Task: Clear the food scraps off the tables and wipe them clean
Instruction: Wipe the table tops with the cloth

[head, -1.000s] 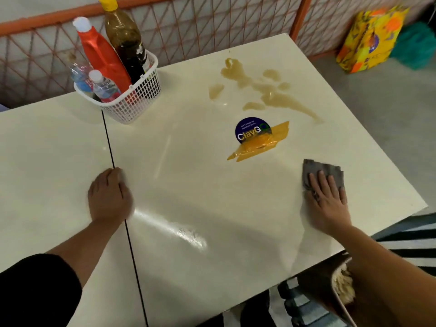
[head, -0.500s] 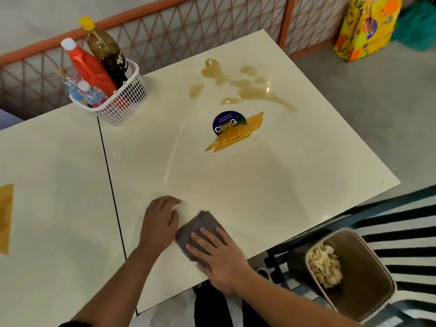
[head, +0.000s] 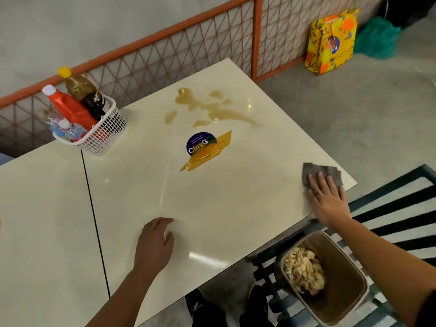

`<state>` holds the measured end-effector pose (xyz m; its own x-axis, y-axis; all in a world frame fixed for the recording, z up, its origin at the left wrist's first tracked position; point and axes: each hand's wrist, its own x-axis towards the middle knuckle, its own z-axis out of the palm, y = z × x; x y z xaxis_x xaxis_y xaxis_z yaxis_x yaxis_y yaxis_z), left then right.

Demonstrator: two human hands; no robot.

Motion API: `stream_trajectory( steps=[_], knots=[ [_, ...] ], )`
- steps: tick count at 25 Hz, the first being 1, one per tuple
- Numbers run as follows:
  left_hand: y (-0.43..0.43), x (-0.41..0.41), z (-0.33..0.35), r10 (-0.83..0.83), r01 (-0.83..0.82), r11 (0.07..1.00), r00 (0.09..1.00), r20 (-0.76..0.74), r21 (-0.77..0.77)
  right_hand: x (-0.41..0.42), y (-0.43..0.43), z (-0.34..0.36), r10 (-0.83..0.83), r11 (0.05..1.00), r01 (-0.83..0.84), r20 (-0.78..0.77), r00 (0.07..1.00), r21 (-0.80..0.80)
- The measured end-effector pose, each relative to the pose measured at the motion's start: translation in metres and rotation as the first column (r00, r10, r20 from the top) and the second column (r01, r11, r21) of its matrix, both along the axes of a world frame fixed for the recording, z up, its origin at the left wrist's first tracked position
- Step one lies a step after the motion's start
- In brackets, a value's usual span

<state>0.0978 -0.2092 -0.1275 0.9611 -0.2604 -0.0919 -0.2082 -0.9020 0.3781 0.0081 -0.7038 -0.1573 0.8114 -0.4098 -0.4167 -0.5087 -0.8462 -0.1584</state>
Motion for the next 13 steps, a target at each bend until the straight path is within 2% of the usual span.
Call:
stream_trajectory(
  steps=[2, 4, 6, 9, 13],
  knots=[
    [-0.023, 0.013, 0.002, -0.042, 0.041, 0.999, 0.999, 0.015, 0.017, 0.009, 0.018, -0.001, -0.028, 1.000, 0.028, -0.006, 1.000, -0.007],
    [-0.048, 0.026, 0.004, -0.086, 0.086, 0.996, 0.996, 0.009, 0.026, 0.014, 0.054, -0.003, 0.035, 0.999, -0.035, 0.037, 0.999, 0.004],
    [-0.071, 0.038, 0.003, -0.120, 0.120, 0.992, 0.993, -0.008, 0.038, 0.013, 0.102, -0.007, 0.175, 0.983, -0.178, 0.067, 0.982, 0.050],
    [-0.098, 0.069, -0.002, -0.185, 0.185, 0.982, 0.983, -0.012, 0.048, 0.013, 0.166, -0.015, 0.397, 0.912, -0.406, 0.128, 0.909, 0.053],
    [-0.120, 0.134, -0.011, -0.216, 0.214, 0.976, 0.973, 0.082, 0.027, 0.039, 0.171, -0.023, 0.405, 0.910, -0.413, 0.130, 0.905, 0.043]
  ],
)
